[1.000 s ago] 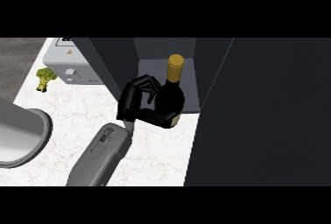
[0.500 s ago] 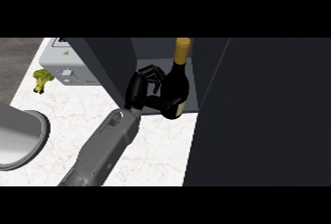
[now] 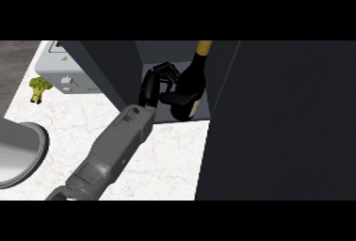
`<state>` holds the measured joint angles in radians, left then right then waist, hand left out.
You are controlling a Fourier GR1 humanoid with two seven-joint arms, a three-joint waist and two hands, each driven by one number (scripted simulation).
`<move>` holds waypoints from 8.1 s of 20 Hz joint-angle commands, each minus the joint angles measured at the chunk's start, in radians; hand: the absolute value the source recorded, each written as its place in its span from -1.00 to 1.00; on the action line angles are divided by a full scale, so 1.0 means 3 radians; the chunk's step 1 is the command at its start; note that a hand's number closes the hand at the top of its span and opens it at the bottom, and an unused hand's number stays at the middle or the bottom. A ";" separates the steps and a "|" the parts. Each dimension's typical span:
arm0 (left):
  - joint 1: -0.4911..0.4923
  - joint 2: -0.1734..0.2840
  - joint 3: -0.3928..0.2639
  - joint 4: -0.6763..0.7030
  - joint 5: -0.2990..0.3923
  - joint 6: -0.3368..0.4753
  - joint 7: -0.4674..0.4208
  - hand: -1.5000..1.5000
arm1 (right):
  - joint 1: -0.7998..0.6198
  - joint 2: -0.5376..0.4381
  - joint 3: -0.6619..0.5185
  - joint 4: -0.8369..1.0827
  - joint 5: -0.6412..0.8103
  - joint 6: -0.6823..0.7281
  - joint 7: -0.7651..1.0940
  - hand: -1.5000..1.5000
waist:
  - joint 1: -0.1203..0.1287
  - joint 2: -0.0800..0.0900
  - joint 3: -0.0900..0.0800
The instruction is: Pick up the wine, place it into the cabinet and close the cabinet
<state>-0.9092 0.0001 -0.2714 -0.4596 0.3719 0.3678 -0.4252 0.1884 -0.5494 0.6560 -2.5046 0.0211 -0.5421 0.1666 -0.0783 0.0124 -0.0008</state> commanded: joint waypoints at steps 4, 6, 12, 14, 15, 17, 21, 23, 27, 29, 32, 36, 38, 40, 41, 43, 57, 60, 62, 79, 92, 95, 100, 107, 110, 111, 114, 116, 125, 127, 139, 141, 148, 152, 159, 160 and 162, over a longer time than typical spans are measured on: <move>-0.0286 0.0000 0.0166 0.0399 0.0286 0.0012 -0.0084 1.00 | 0.0143 -0.0045 -0.0045 -0.0428 -0.0237 0.0096 0.0036 -1.00 | -0.0035 0.0023 0.0001; -0.0382 0.0000 0.0262 0.0502 0.0316 -0.0030 -0.0078 1.00 | 0.0188 -0.0040 -0.0063 -0.0439 -0.0267 0.0084 0.0070 -1.00 | -0.0036 0.0028 0.0000; -0.0541 0.0055 0.0371 0.0859 0.0244 0.0004 -0.0154 1.00 | 0.0288 -0.0057 0.0066 -0.0567 -0.0169 0.0090 0.0031 -1.00 | -0.0097 0.0039 -0.0003; -0.0588 0.0030 0.0422 0.0921 0.0257 0.0060 -0.0262 1.00 | 0.0277 -0.0051 0.0040 -0.0355 -0.0220 0.0142 -0.0071 -1.00 | -0.0104 0.0063 0.0000; -0.0573 0.0083 0.0443 0.0942 0.0266 0.0002 -0.0269 1.00 | 0.0279 -0.0062 0.0029 -0.0417 -0.0226 0.0170 -0.0110 -1.00 | -0.0066 0.0049 0.0000; -0.0579 0.0044 0.0422 0.1010 0.0218 0.0139 -0.0371 1.00 | 0.0247 -0.0023 0.0036 -0.0451 -0.0258 0.0164 -0.0082 -1.00 | -0.0111 0.0070 -0.0002; -0.0746 0.0185 0.0425 0.1095 0.0177 0.0196 -0.0352 -1.00 | 0.0291 -0.0068 0.0007 -0.0421 -0.0288 0.0240 -0.0184 -1.00 | -0.0174 0.0087 0.0001; -0.0716 0.0210 0.0355 0.1171 0.0086 0.0262 -0.0431 -1.00 | 0.0302 -0.0060 0.0057 -0.0407 -0.0213 0.0224 -0.0164 -1.00 | -0.0143 0.0073 -0.0003; -0.0803 0.0183 0.0374 0.1247 0.0072 0.0459 -0.0451 -1.00 | 0.0292 -0.0055 -0.0002 -0.0350 -0.0291 0.0276 -0.0232 -1.00 | -0.0164 0.0097 -0.0001; -0.0896 0.0295 0.0376 0.1296 0.0061 0.0453 -0.0353 -1.00 | 0.0352 -0.0009 0.0108 -0.0346 -0.0227 0.0262 -0.0319 -1.00 | -0.0213 0.0093 -0.0001; -0.0791 0.0288 0.0382 0.1327 0.0055 0.0450 -0.0462 -1.00 | 0.0416 -0.0092 0.0022 -0.0403 -0.0294 0.0313 -0.0328 -1.00 | -0.0197 0.0094 -0.0001; -0.0929 0.0246 0.0459 0.1226 0.0125 0.0213 -0.0466 -1.00 | 0.0362 -0.0058 -0.0001 -0.0460 -0.0284 0.0297 -0.0296 -1.00 | -0.0198 0.0095 -0.0008; -0.0857 0.0297 0.0510 0.1183 0.0171 -0.0003 -0.0570 -1.00 | 0.0427 -0.0093 0.0048 -0.0423 -0.0241 0.0333 -0.0364 -1.00 | -0.0185 0.0084 -0.0008; -0.0828 0.0254 0.0595 0.1119 0.0247 -0.0090 -0.0695 -1.00 | 0.0424 -0.0080 0.0052 -0.0425 -0.0205 0.0308 -0.0347 -1.00 | -0.0158 0.0079 -0.0011; -0.0973 0.0324 0.0645 0.1080 0.0296 -0.0218 -0.0569 1.00 | 0.0444 -0.0099 0.0014 -0.0422 -0.0250 0.0321 -0.0361 -1.00 | -0.0143 0.0067 -0.0008; -0.0984 0.0220 0.0663 0.1063 0.0305 -0.0239 -0.0646 1.00 | 0.0456 -0.0106 0.0054 -0.0425 -0.0243 0.0344 -0.0362 -1.00 | -0.0118 0.0060 -0.0007; -0.1093 0.0004 0.0716 0.0936 0.0352 -0.0768 -0.0548 -1.00 | 0.0658 -0.0183 -0.0014 -0.0655 -0.0194 0.0277 -0.0236 -1.00 | 0.0081 -0.0030 0.0000; -0.0938 0.0002 0.0683 0.0860 0.0386 -0.0803 -0.0629 -1.00 | 0.0628 -0.0265 -0.0324 -0.0726 -0.0369 0.0284 -0.0110 -1.00 | 0.0116 -0.0034 0.0001; -0.0864 0.0001 0.0671 0.0815 0.0386 -0.0827 -0.0633 -1.00 | 0.0773 -0.0273 -0.0163 -0.0798 -0.0235 0.0252 -0.0170 -1.00 | 0.0124 -0.0052 0.0000; 0.0274 0.0000 0.0004 -0.0549 0.0821 -0.1068 -0.0386 -1.00 | 0.0912 -0.0374 -0.0294 -0.0834 -0.0258 0.0200 -0.0154 -1.00 | 0.0237 -0.0102 0.0000; 0.1736 0.0308 -0.0480 -0.2264 0.0765 -0.0909 -0.0021 -1.00 | 0.0918 -0.0360 -0.0375 -0.0741 -0.0301 0.0153 -0.0228 -1.00 | 0.0331 -0.0086 0.0001; 0.2058 0.0367 -0.0528 -0.2806 0.0805 -0.0783 0.0130 -1.00 | 0.0964 -0.0441 -0.0491 -0.0722 -0.0341 0.0230 -0.0329 -1.00 | 0.0301 -0.0084 0.0005; 0.2525 0.0516 -0.0584 -0.3220 0.0831 -0.0862 0.0136 -1.00 | 0.0975 -0.0546 -0.0287 -0.0838 -0.0150 0.0259 -0.0213 -1.00 | 0.0265 -0.0074 0.0000; 0.2826 0.0761 -0.0406 -0.3389 0.0879 -0.1064 -0.0012 -1.00 | 0.0973 -0.0693 -0.0105 -0.0772 -0.0336 0.0612 -0.0396 -1.00 | 0.0235 -0.0069 0.0002; 0.2928 0.0840 -0.0334 -0.3380 0.0857 -0.1190 -0.0180 -1.00 | 0.0812 -0.0804 -0.0013 -0.0647 -0.0397 0.0869 -0.0372 -1.00 | 0.0275 -0.0055 -0.0001; 0.2993 0.0949 -0.0267 -0.3549 0.0936 -0.1209 -0.0109 -1.00 | 0.0954 -0.0950 0.0056 -0.0689 -0.0410 0.0999 -0.0448 -1.00 | 0.0265 -0.0075 0.0002; 0.2990 0.1152 -0.0034 -0.3354 0.0999 -0.1459 -0.0220 -1.00 | 0.0748 -0.0945 0.0191 -0.0653 -0.0382 0.1179 -0.0495 1.00 | 0.0277 -0.0050 -0.0003; 0.3047 0.1201 0.0030 -0.3507 0.1032 -0.1421 -0.0179 -1.00 | 0.0809 -0.0970 0.0385 -0.0742 -0.0248 0.1205 -0.0424 1.00 | 0.0262 -0.0062 -0.0004; 0.3353 0.1602 0.0435 -0.3609 0.1288 -0.1813 -0.0113 -1.00 | 0.0500 -0.0611 0.0702 -0.0653 0.0007 0.1099 -0.0234 1.00 | 0.0279 -0.0061 -0.0007; 0.3197 0.1693 0.0554 -0.3592 0.1400 -0.1825 0.0034 -1.00 | 0.0376 -0.0662 0.0556 -0.0824 -0.0154 0.1118 -0.0019 1.00 | 0.0282 -0.0047 -0.0010; 0.3254 0.1915 0.0761 -0.3591 0.1632 -0.2168 0.0172 -1.00 | -0.0064 -0.0203 0.0762 -0.0409 -0.0242 0.1197 0.0039 1.00 | 0.0351 -0.0035 -0.0015; 0.3300 0.1902 0.0753 -0.3478 0.1530 -0.2280 0.0041 -1.00 | -0.0186 -0.0150 0.0670 -0.0340 -0.0378 0.1244 0.0128 1.00 | 0.0399 -0.0015 -0.0022; 0.3163 0.2002 0.0864 -0.3406 0.1657 -0.2328 0.0177 -1.00 | -0.0560 0.0154 0.0572 -0.0053 -0.0461 0.1317 0.0295 1.00 | 0.0484 -0.0001 -0.0025; 0.3101 0.1945 0.0815 -0.3418 0.1616 -0.2293 0.0182 -1.00 | -0.0982 0.0366 0.0407 0.0099 -0.0489 0.1298 0.0648 1.00 | 0.0513 0.0001 -0.0032; 0.3151 0.1999 0.0904 -0.3322 0.1643 -0.2433 0.0168 -1.00 | -0.2223 0.1402 0.0360 0.1099 -0.0325 0.0998 0.1281 1.00 | 0.0472 -0.0029 -0.0023; 0.3232 0.2068 0.0959 -0.3256 0.1701 -0.2518 0.0195 -1.00 | -0.2416 0.1563 0.0276 0.1271 -0.0293 0.0947 0.1345 1.00 | 0.0490 -0.0029 -0.0023; 0.3107 0.1952 0.0906 -0.3302 0.1622 -0.2341 0.0192 -1.00 | -0.2881 0.1796 -0.0003 0.1634 -0.0432 0.0920 0.1545 1.00 | 0.0450 -0.0024 -0.0017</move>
<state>0.0365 0.5938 -0.0075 -1.4601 0.8602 -0.3490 -0.3718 -0.4664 -0.1660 0.7036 -2.1738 -0.0920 -0.2260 0.5291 0.0674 0.0064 -0.0072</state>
